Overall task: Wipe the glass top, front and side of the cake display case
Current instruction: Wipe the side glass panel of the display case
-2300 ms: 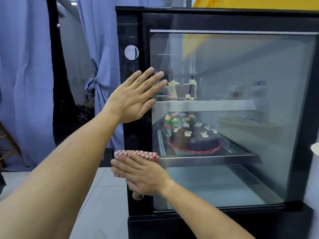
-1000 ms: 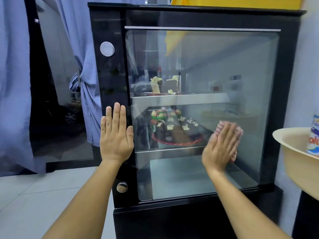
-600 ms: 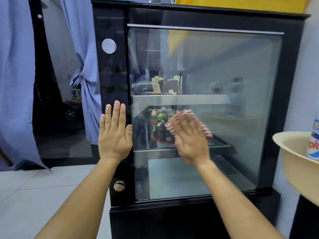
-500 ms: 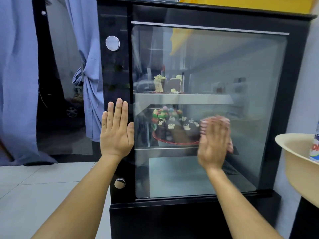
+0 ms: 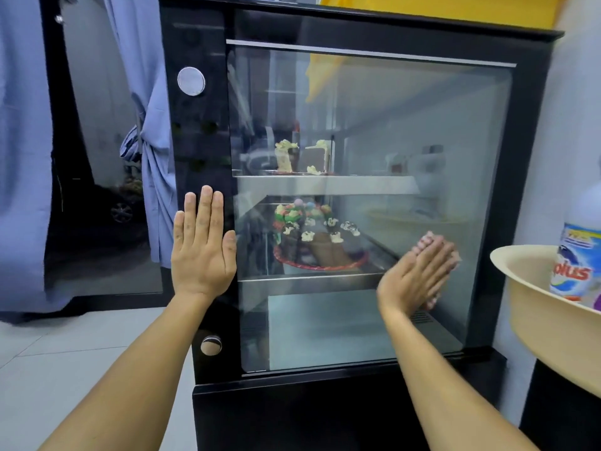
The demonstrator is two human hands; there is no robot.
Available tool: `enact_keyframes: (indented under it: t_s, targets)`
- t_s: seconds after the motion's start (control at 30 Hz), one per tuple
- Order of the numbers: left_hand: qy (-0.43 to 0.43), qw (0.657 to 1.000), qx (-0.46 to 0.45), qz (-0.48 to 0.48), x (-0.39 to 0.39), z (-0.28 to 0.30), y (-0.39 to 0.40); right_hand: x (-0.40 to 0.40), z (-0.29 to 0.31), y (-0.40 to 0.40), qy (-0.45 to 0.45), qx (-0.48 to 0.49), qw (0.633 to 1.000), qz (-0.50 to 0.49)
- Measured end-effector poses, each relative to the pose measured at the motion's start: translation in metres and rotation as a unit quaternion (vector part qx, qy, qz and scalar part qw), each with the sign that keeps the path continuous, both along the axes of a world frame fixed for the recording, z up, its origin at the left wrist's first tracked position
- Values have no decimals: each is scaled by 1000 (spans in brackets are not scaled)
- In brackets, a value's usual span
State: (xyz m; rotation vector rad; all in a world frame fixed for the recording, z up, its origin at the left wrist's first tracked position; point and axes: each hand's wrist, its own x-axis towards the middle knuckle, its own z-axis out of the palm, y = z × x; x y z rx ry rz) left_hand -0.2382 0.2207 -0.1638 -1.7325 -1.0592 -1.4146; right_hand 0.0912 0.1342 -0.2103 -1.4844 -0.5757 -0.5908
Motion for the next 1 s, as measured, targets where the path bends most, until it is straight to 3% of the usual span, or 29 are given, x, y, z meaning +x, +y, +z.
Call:
enact_keyframes:
  t_s: [0.03,0.1,0.17,0.2,0.23,0.3,0.37,0.4,0.43,0.47,0.5,0.6,0.67,0.8,0.87,0.93,0.97,1.0]
  targets:
    - [0,1000,1,-1,-1,0,1,-17,-7,1,-10,-15,1000,0]
    - [1,1000,0,-5,0,0,1,-37,-16,2,-209,-92,973,39]
    - [2,1000,0,-7,0,0,1,-27,11,0,-441,-143,884,65]
    - [4,1000,0,-6,0,-1,2,-18,33,-2,-500,-152,850,61]
    - [4,1000,-2,-6,-1,-1,1,-7,51,-2,-513,-154,843,46]
    - [4,1000,-3,-11,-1,1,2,24,68,-6,-412,-119,903,5]
    - [-3,1000,1,-14,0,-2,2,50,52,-11,-177,-46,983,3]
    - [-4,1000,8,-14,0,-2,2,49,35,-12,-67,-15,998,-1]
    - [-7,1000,14,-13,1,-3,2,41,14,-14,-19,-6,1000,-5]
    - [-10,1000,21,-9,1,-1,3,27,-5,-14,-42,-23,999,-9]
    - [-8,1000,23,-5,1,-1,4,12,-25,-13,-120,-59,991,2]
    - [-2,1000,21,-13,1,-1,2,1,-27,-9,-392,-151,907,39]
    - [-1,1000,17,-12,0,-1,2,17,14,-8,-413,-146,898,38]
    - [-3,1000,10,-9,0,-2,4,62,40,-15,-221,-102,970,13]
    - [-5,1000,12,-9,1,-3,4,57,28,-15,-2,-23,1000,19]
    - [-5,1000,16,-11,1,-3,5,22,22,-14,219,29,974,40]
    - [-5,1000,15,-12,1,-3,4,4,20,-13,228,24,972,47]
    - [-5,1000,14,-12,1,-2,4,-9,18,-11,152,5,987,44]
